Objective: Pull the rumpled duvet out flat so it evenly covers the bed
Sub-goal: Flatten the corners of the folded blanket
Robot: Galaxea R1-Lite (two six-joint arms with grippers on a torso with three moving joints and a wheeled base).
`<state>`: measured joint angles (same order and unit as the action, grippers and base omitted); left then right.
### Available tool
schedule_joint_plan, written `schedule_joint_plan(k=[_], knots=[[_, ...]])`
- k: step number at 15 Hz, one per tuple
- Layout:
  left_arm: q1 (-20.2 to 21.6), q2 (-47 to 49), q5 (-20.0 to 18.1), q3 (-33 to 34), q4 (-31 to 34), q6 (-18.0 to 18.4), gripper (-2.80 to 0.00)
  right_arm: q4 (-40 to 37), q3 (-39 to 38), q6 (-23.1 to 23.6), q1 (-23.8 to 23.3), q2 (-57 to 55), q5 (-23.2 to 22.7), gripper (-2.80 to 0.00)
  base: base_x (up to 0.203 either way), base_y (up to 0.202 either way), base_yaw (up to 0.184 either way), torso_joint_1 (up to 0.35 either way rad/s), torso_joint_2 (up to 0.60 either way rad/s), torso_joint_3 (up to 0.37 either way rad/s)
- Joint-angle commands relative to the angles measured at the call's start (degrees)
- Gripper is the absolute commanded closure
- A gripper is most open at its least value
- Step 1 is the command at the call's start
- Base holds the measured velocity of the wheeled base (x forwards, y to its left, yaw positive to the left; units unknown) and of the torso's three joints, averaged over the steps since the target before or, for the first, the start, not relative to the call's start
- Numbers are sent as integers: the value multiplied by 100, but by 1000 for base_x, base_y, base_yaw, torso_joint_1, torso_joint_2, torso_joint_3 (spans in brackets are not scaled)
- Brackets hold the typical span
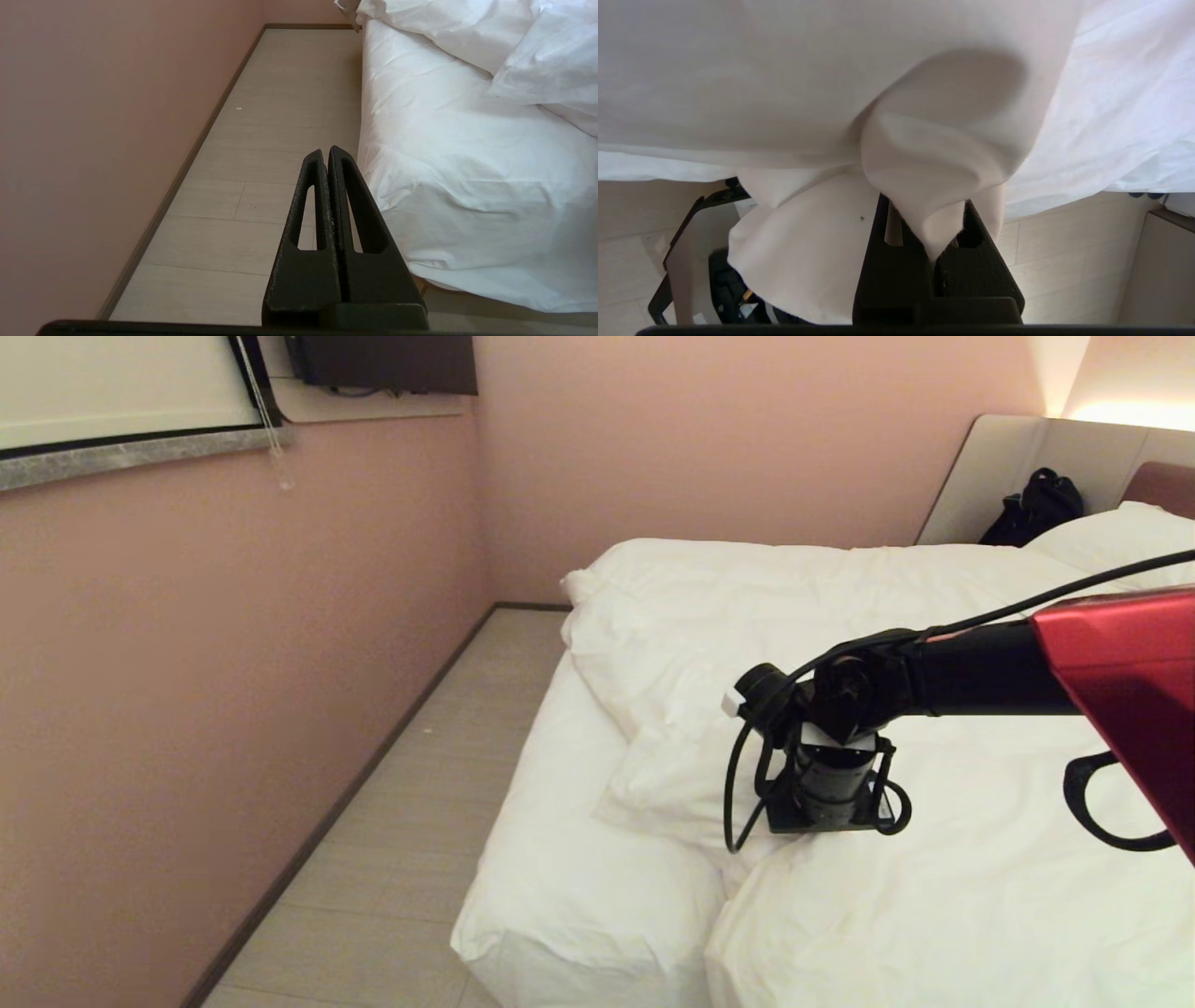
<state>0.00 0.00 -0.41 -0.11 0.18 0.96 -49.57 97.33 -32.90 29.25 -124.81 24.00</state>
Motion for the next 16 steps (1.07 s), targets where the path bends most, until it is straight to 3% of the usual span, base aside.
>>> schedule_joint_plan(k=[1, 3, 4, 16], knots=[[0, 0, -2, -2, -1, 0, 0, -27, -12, -6, 2, 27, 8, 0, 0, 0, 0, 0, 0, 0], [0, 0, -2, 2, -1, 0, 0, -18, 5, -6, 2, 46, -62, 0, 0, 0, 0, 0, 0, 0], [0, 0, -2, -5, -1, 0, 0, -18, 14, -6, 2, 82, -138, -280, 0, 0, 0, 0, 0, 0], [0, 0, -2, 2, -1, 0, 0, -265, -40, 277, 150, 1682, -971, -280, 0, 0, 0, 0, 0, 0]])
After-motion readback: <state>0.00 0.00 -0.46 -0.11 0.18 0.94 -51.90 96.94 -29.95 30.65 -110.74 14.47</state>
